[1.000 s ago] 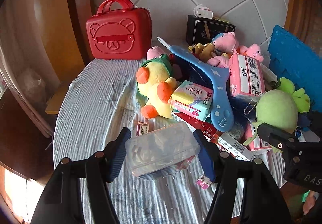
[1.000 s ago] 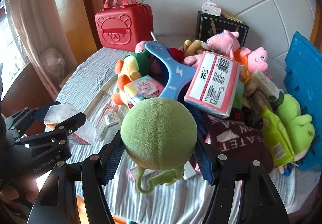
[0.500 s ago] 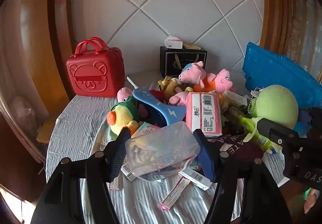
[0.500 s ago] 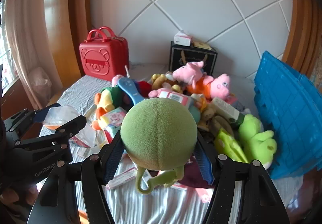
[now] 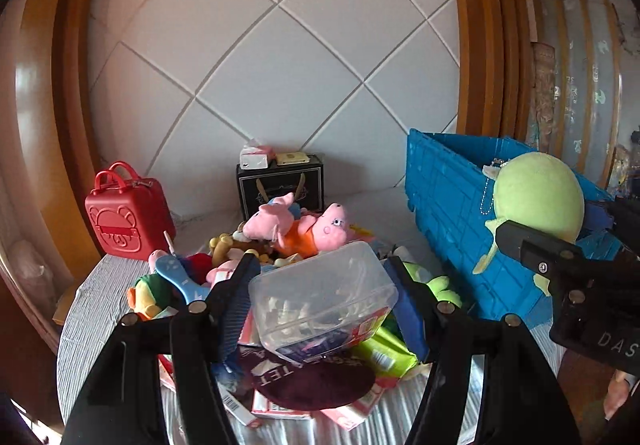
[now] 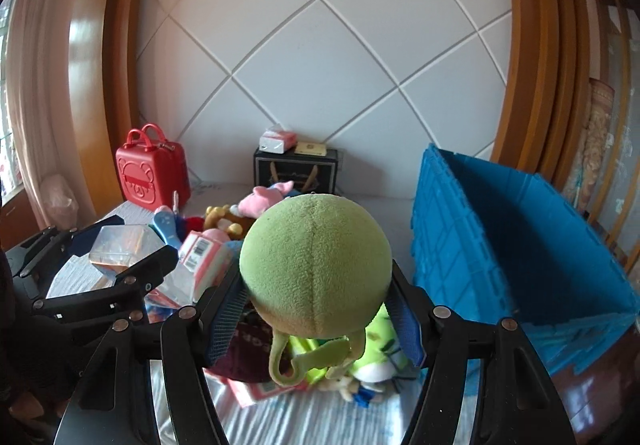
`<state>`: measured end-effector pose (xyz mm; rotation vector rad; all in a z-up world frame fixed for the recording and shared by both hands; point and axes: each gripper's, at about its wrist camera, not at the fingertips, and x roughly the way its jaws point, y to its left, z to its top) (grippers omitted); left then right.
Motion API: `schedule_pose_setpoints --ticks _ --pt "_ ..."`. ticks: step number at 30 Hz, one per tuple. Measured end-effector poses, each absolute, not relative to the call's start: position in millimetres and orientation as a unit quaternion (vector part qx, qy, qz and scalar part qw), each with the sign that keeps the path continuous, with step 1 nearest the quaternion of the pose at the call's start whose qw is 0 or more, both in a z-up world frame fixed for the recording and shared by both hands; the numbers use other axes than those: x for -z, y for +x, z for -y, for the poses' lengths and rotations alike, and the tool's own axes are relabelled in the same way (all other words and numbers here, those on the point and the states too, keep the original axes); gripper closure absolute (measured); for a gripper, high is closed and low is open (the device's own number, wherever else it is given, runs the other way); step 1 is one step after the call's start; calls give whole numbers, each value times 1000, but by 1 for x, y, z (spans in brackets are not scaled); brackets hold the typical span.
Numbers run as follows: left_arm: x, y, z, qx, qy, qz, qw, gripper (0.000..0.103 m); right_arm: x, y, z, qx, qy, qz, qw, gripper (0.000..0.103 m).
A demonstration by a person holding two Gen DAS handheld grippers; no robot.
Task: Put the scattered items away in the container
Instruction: 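Carry the clear box and green plush over the blue crate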
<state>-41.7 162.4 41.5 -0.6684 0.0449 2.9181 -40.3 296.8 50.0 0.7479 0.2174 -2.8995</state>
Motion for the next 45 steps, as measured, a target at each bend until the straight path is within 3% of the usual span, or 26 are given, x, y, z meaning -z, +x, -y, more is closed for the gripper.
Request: schedule_pose_setpoints --ticks 19,32,38,45 --pt "-129 -101 -391 -965 -167 -54 195 40 -115 -83 -525 973 217 -41 -62 37" --pt "-149 -186 -533 -939 -263 -25 220 40 -139 -155 -657 969 222 -55 -90 37" --pt "-132 -245 -589 -929 -330 -41 161 40 -135 -223 -714 959 263 -83 -60 37" --pt "-41 -312 -612 -877 -461 -69 114 40 -67 -317 -723 922 367 -118 -26 37"
